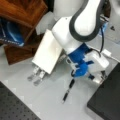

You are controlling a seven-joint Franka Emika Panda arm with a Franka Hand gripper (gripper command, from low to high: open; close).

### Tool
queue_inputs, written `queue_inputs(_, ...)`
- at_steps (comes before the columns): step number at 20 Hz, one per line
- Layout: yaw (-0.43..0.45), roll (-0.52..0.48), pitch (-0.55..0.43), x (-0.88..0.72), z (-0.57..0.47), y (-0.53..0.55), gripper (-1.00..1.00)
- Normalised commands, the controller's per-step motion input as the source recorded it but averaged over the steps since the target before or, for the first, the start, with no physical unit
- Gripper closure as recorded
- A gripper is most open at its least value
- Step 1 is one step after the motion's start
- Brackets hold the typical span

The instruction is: Open the box. Pick up the pen. Place the pen in the box. Pick up the book. Place the book on the shelf.

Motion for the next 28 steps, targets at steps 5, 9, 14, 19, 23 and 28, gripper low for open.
queue_inputs(5,-0.121,0.093,-0.145,-0.09,-0.15,0.04,1.0)
queue_inputs(9,-0.117,0.088,-0.127,-0.09,-0.13,0.08,1.0)
queue_inputs(14,-0.125,0.068,-0.095,-0.08,-0.1,0.14,1.0)
queue_inputs(19,-0.122,0.047,-0.062,-0.08,-0.06,0.15,1.0)
queue_inputs(23,-0.114,0.038,-0.017,-0.11,0.05,0.19,1.0)
queue_inputs(28,-0.077,0.0,0.037,-0.18,0.23,0.23,1.0)
